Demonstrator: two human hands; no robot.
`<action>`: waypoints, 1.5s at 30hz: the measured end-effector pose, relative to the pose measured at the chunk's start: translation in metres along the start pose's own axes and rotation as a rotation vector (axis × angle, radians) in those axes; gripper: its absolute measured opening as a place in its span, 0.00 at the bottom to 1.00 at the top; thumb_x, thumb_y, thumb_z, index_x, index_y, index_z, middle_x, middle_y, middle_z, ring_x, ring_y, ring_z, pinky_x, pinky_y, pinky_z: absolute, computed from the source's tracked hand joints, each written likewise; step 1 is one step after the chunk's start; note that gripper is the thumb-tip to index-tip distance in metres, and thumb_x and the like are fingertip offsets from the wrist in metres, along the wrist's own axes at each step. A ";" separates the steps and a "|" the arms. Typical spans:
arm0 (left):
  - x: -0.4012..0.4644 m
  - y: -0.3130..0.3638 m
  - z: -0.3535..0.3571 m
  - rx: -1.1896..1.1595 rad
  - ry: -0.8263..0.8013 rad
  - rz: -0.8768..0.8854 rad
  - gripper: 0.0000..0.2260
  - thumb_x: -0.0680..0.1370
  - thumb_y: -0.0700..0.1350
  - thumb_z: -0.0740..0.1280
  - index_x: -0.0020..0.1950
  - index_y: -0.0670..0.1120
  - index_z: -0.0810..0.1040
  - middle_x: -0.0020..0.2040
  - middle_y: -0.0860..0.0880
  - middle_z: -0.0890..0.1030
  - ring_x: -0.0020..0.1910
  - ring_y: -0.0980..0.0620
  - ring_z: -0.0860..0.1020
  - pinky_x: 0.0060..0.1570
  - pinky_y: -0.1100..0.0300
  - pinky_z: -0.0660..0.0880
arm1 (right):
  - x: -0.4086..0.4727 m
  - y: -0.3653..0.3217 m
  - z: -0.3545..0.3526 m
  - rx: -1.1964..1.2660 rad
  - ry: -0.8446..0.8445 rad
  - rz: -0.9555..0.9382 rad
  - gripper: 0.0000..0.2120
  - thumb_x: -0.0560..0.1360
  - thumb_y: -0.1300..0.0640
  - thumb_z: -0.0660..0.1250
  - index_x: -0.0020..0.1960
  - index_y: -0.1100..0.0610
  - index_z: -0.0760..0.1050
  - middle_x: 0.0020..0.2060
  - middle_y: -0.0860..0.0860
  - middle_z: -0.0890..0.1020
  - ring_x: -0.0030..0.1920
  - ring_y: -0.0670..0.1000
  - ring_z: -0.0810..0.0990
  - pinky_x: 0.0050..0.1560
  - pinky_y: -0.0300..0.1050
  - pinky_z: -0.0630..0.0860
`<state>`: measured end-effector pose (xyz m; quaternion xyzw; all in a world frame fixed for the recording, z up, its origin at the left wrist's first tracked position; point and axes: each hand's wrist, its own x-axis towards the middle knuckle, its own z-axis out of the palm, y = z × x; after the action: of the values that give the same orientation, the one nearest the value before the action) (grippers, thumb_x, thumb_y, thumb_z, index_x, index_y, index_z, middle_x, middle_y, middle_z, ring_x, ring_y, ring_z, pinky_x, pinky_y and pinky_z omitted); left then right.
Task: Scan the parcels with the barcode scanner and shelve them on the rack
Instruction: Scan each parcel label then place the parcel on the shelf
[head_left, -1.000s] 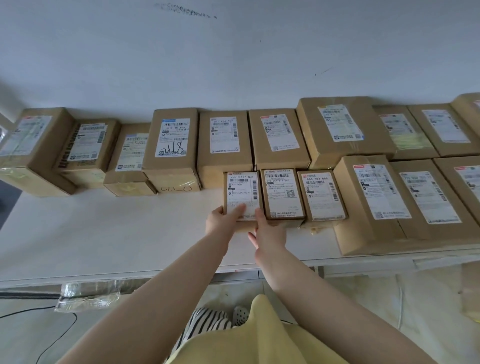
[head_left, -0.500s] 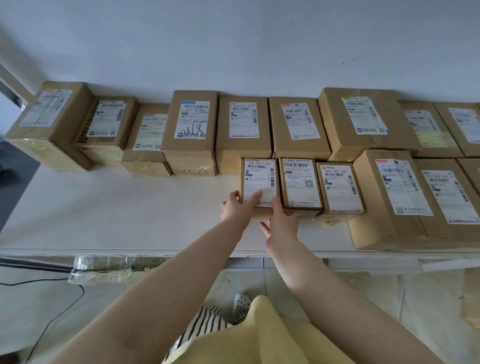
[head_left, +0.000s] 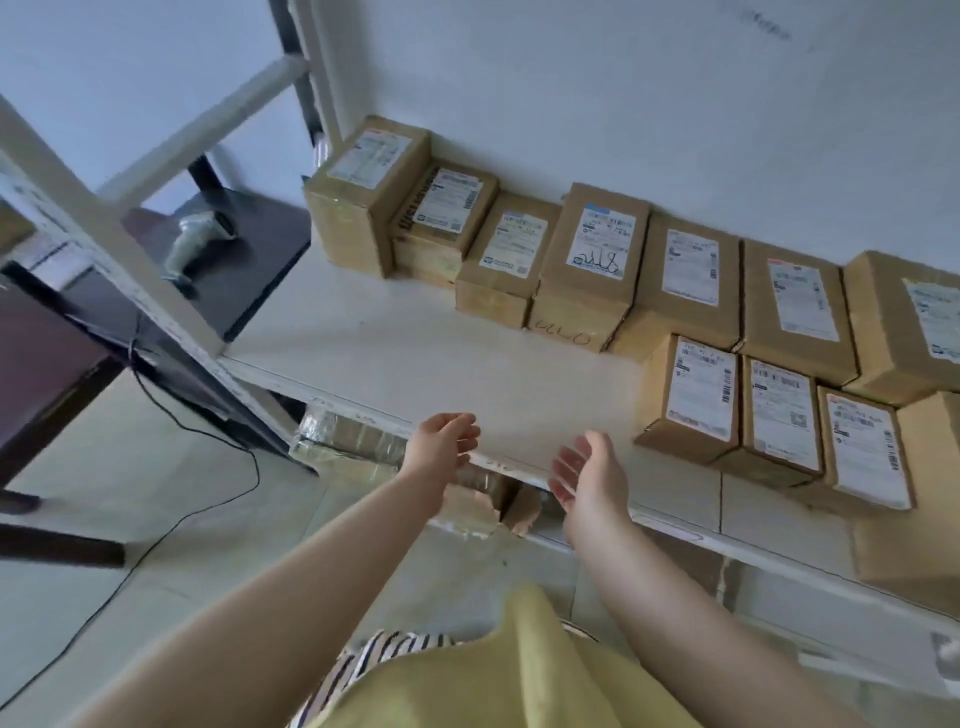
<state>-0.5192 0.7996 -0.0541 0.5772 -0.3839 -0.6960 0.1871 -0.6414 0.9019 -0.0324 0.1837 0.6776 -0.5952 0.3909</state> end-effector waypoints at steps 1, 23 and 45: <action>0.000 0.004 -0.028 -0.042 0.040 0.011 0.07 0.82 0.41 0.66 0.56 0.40 0.81 0.47 0.45 0.83 0.43 0.51 0.79 0.44 0.60 0.76 | -0.009 0.008 0.018 -0.022 -0.047 -0.023 0.10 0.81 0.50 0.62 0.51 0.56 0.77 0.46 0.54 0.81 0.41 0.51 0.79 0.38 0.43 0.74; -0.008 0.007 -0.454 -0.737 0.622 -0.053 0.04 0.82 0.41 0.66 0.48 0.44 0.80 0.44 0.48 0.83 0.40 0.55 0.80 0.40 0.64 0.76 | -0.186 0.210 0.351 -0.551 -0.667 -0.014 0.05 0.79 0.58 0.67 0.49 0.59 0.79 0.41 0.53 0.83 0.41 0.49 0.80 0.45 0.41 0.78; 0.194 0.162 -0.670 -0.738 0.551 -0.140 0.05 0.81 0.46 0.69 0.51 0.45 0.80 0.43 0.49 0.83 0.39 0.55 0.80 0.39 0.62 0.76 | -0.167 0.191 0.755 -0.450 -0.662 -0.125 0.06 0.79 0.52 0.69 0.49 0.55 0.78 0.41 0.49 0.83 0.40 0.46 0.80 0.40 0.37 0.76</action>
<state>0.0351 0.3464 -0.0866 0.6599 -0.0067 -0.6177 0.4277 -0.1658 0.2633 -0.0235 -0.1495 0.6385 -0.4814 0.5816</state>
